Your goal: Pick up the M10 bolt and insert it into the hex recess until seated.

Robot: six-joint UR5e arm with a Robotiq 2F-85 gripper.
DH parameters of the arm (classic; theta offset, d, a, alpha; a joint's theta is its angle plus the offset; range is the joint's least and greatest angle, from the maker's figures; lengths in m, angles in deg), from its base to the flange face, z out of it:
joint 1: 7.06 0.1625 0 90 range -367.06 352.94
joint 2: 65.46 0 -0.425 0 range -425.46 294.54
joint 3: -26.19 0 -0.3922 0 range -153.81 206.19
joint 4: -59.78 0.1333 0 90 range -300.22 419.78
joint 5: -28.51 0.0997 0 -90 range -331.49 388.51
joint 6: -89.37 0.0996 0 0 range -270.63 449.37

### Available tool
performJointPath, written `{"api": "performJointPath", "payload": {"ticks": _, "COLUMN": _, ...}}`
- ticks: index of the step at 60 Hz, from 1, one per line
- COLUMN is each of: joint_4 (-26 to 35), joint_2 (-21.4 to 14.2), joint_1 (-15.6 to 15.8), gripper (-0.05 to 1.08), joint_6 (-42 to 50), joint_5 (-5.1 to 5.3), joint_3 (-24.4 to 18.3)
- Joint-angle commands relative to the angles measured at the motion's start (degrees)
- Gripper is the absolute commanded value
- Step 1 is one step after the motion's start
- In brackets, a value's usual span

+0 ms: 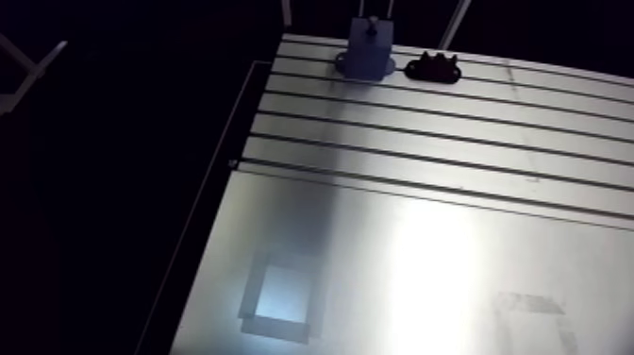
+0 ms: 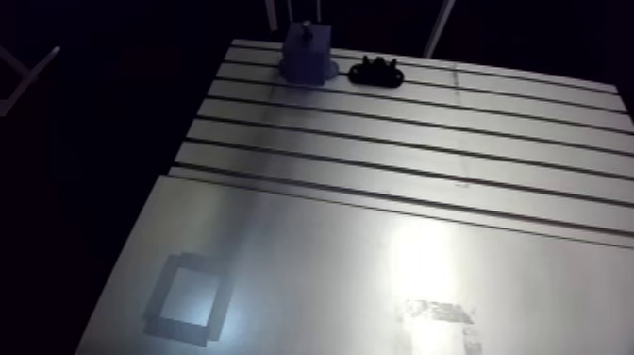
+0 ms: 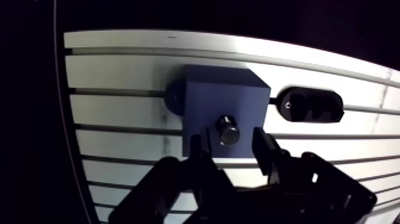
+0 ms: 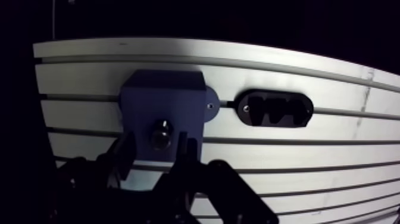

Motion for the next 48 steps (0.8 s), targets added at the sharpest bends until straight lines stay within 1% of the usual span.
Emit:
{"api": "performJointPath", "payload": {"ticks": 1, "joint_4": -0.07, "joint_2": -0.23, "joint_1": 0.00, "gripper": 0.00, "joint_6": 0.08, "joint_5": 0.06, "joint_3": 0.05}}
{"api": "performJointPath", "payload": {"ticks": 48, "joint_4": -0.60, "joint_2": -1.20, "joint_1": -0.09, "gripper": 0.00, "joint_6": -0.37, "joint_5": 0.14, "joint_3": -0.13}}
